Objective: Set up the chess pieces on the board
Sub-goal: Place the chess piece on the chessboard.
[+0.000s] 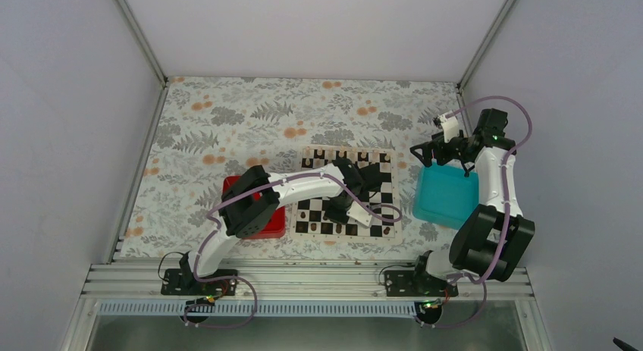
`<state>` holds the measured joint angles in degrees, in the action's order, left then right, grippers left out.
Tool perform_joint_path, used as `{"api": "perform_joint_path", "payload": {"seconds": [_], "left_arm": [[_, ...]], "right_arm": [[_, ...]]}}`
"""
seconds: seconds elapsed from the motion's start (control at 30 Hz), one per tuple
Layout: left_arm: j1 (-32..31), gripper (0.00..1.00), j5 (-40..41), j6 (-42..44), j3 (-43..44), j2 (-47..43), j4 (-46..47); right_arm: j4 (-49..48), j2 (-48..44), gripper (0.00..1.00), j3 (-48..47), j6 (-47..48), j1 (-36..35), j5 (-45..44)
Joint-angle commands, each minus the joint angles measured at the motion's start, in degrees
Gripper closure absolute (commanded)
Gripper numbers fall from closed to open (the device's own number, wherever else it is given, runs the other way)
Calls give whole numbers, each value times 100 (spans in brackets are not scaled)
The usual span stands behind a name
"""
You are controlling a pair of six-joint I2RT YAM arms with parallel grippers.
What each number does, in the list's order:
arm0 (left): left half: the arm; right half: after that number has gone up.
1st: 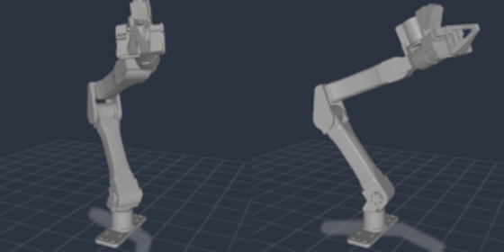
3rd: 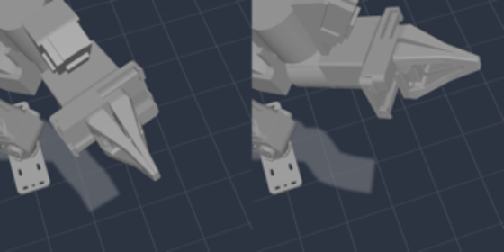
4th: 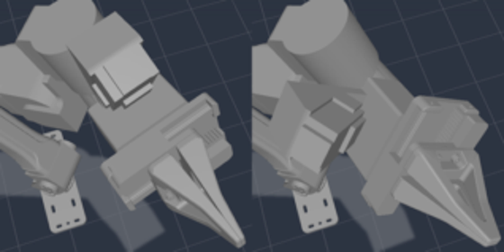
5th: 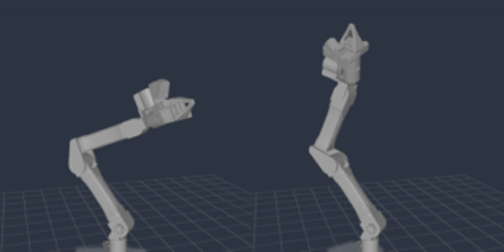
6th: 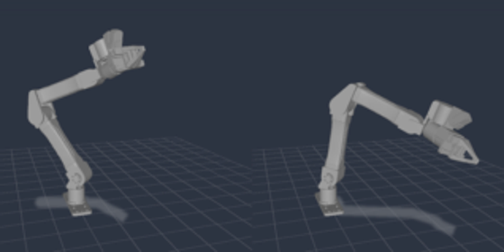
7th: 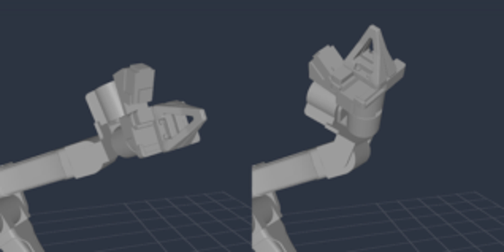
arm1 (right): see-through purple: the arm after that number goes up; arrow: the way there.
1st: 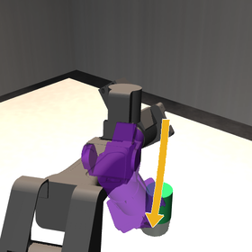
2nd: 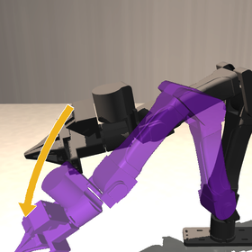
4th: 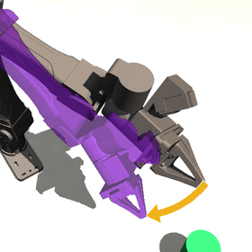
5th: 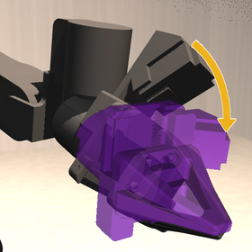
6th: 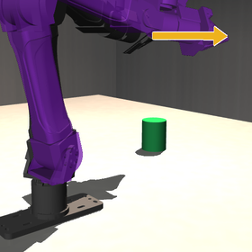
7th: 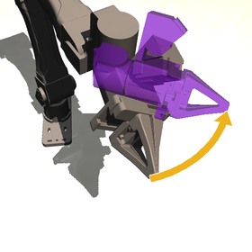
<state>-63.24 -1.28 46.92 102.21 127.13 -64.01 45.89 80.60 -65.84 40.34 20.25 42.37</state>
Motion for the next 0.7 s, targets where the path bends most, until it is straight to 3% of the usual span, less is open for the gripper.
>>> {"api": "perform_joint_path", "payload": {"seconds": [0.0, 0.67], "left_arm": [[-22, 91, 158, -5, 35, 43, -116], [-33, 91, 235, -42, 101, -79, -227]], "right_arm": [[-44, -5, 0, 44, 58, -46, 131], [-45, 33, 0, 46, 62, -42, 131]]}}
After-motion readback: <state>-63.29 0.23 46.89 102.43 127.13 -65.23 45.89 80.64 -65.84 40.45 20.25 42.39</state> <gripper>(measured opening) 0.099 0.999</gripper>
